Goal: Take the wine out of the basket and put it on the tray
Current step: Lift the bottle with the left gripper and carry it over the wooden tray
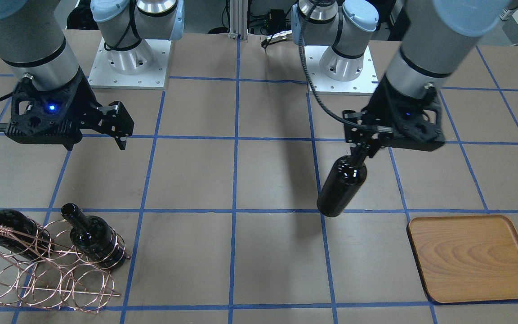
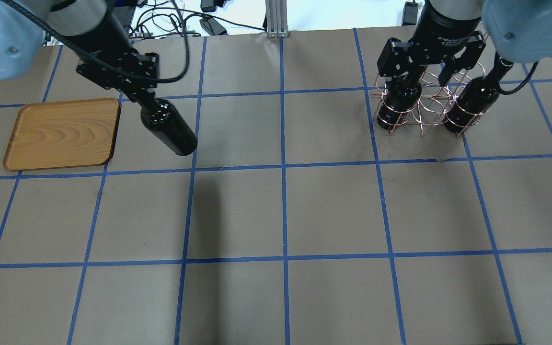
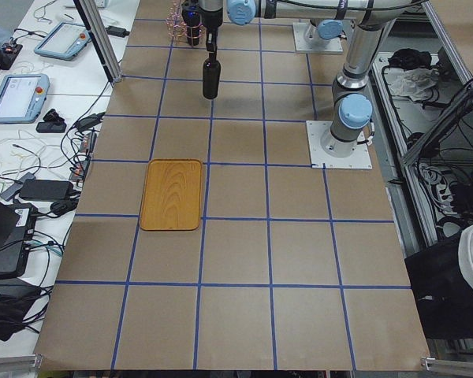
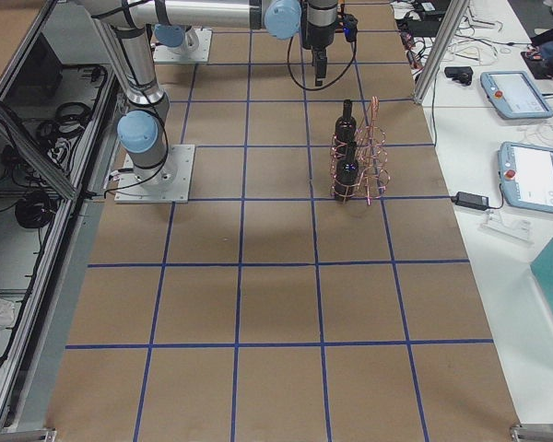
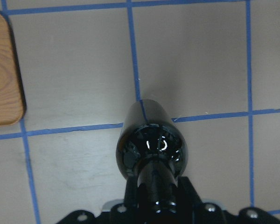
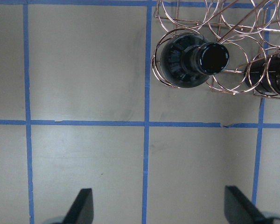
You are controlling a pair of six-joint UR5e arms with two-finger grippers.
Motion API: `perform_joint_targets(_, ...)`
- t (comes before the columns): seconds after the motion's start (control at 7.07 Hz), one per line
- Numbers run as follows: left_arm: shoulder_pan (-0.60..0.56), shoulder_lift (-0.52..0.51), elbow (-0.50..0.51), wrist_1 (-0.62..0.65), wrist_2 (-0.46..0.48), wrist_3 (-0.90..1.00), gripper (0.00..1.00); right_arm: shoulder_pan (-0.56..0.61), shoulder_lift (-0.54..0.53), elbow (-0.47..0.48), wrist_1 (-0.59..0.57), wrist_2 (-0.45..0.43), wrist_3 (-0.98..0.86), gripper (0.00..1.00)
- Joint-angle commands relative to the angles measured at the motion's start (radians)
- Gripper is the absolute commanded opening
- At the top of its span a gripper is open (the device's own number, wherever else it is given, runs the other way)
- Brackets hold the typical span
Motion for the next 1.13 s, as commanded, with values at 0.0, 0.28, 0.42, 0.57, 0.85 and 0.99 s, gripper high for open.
perform_joint_targets(0.0,0.211,-0.053,0.094,-0.030,0.002,0.191,0.05,0.000,0.000,0.000,-0.003,0.005,-0.001,1.00)
perform_joint_targets(0.28,0.329,-0.130,0.145,-0.033,0.046,0.257,0.05,0.000,0.000,0.000,-0.005,0.002,-0.001,1.00)
perform_joint_targets(0.42,0.392,-0.168,0.165,-0.032,0.049,0.271,0.05,0.000,0.000,0.000,-0.005,-0.003,-0.001,1.00)
perform_joint_targets(0.57,0.415,-0.206,0.200,-0.022,0.058,0.335,0.06,0.000,0.000,0.000,-0.005,0.002,-0.001,1.00)
perform_joint_targets(0.85,0.452,-0.271,0.217,0.066,0.109,0.393,0.06,0.000,-0.002,0.000,-0.005,0.002,-0.001,1.00)
perform_joint_targets(0.99,0.466,-0.296,0.222,0.105,0.108,0.404,0.06,0.000,0.000,0.000,-0.005,-0.001,-0.001,1.00)
